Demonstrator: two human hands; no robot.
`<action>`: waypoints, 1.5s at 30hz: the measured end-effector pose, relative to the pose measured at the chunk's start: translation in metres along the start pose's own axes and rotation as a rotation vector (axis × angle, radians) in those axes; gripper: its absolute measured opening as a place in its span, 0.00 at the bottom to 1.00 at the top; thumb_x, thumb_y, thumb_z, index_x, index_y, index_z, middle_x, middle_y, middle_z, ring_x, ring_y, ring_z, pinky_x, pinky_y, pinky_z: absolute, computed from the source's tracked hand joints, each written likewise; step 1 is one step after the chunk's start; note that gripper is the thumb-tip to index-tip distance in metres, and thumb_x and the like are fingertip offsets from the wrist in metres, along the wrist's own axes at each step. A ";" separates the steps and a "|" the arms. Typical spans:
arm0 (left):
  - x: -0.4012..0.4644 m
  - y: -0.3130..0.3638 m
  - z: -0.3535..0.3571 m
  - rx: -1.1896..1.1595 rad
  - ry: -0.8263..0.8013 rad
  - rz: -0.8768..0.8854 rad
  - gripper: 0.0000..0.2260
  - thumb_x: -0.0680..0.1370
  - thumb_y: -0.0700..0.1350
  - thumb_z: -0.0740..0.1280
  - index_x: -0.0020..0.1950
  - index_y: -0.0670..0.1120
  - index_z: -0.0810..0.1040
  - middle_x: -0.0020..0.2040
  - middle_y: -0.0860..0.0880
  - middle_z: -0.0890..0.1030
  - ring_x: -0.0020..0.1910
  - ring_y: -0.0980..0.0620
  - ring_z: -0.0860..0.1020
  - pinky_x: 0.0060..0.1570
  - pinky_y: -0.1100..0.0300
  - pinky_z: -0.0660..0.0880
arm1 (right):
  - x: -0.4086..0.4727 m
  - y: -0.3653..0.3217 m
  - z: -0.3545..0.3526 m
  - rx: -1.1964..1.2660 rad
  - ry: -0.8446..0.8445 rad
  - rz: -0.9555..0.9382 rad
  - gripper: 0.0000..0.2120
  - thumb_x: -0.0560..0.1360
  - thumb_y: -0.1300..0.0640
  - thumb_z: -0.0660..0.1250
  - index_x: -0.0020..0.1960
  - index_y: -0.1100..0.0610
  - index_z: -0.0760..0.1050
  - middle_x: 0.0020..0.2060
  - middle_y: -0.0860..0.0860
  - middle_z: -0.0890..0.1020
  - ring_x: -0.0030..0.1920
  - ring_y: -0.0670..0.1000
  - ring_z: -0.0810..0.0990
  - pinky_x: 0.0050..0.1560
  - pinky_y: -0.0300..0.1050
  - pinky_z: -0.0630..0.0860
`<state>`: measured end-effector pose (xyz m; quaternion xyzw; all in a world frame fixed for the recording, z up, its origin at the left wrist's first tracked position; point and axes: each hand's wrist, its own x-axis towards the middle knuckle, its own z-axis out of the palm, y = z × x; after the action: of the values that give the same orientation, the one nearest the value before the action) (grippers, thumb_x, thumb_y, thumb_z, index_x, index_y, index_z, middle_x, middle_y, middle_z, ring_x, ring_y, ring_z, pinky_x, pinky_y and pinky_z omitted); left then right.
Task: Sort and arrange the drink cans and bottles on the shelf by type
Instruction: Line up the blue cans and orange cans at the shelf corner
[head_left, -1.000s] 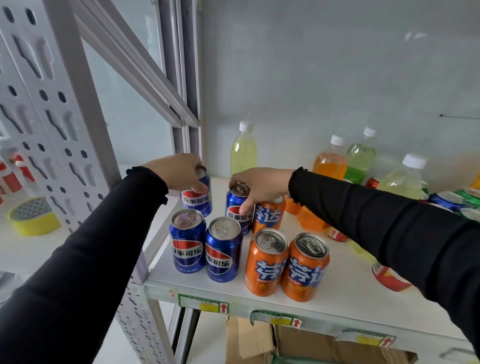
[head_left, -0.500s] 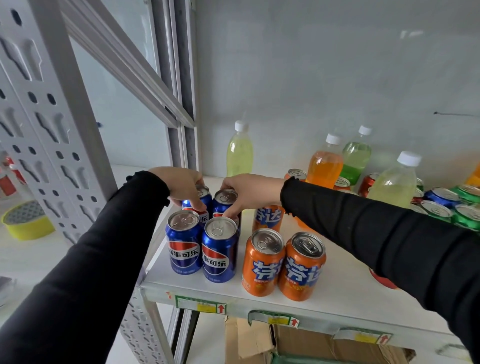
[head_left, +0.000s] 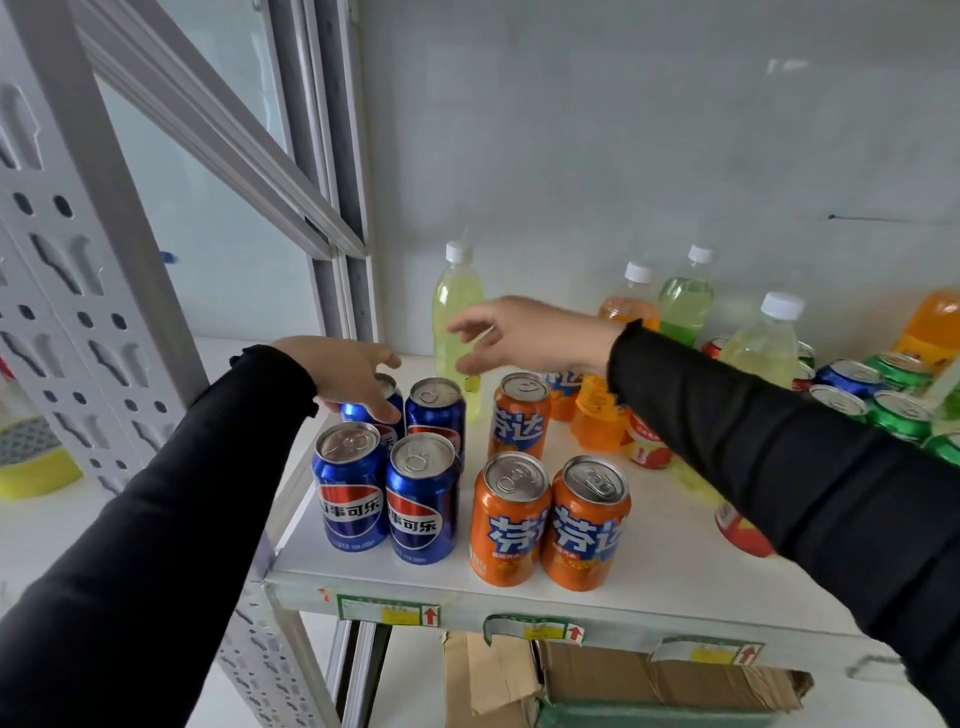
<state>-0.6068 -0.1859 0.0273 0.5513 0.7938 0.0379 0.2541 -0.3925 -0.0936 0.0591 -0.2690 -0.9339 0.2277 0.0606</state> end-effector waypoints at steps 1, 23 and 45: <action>0.000 0.001 -0.001 0.014 0.001 0.009 0.38 0.71 0.55 0.77 0.76 0.54 0.62 0.72 0.48 0.72 0.63 0.44 0.77 0.62 0.47 0.77 | -0.010 0.005 -0.012 0.043 0.071 0.008 0.27 0.78 0.50 0.70 0.75 0.53 0.69 0.68 0.50 0.77 0.63 0.46 0.77 0.62 0.40 0.72; 0.028 0.124 0.045 0.310 0.076 0.395 0.28 0.71 0.52 0.77 0.68 0.50 0.72 0.64 0.49 0.79 0.59 0.48 0.76 0.60 0.53 0.74 | -0.021 0.048 -0.030 -0.577 0.178 0.132 0.19 0.81 0.59 0.64 0.71 0.58 0.71 0.66 0.55 0.77 0.65 0.56 0.75 0.63 0.51 0.72; 0.009 0.099 0.030 0.215 0.224 0.407 0.26 0.68 0.55 0.78 0.63 0.52 0.74 0.55 0.53 0.78 0.52 0.50 0.76 0.52 0.56 0.71 | -0.022 -0.002 -0.061 -1.003 0.029 0.110 0.28 0.67 0.49 0.78 0.62 0.58 0.72 0.50 0.52 0.79 0.55 0.57 0.75 0.43 0.50 0.74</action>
<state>-0.5109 -0.1463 0.0317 0.7158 0.6893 0.0644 0.0916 -0.3609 -0.0831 0.1146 -0.3169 -0.9118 -0.2501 -0.0753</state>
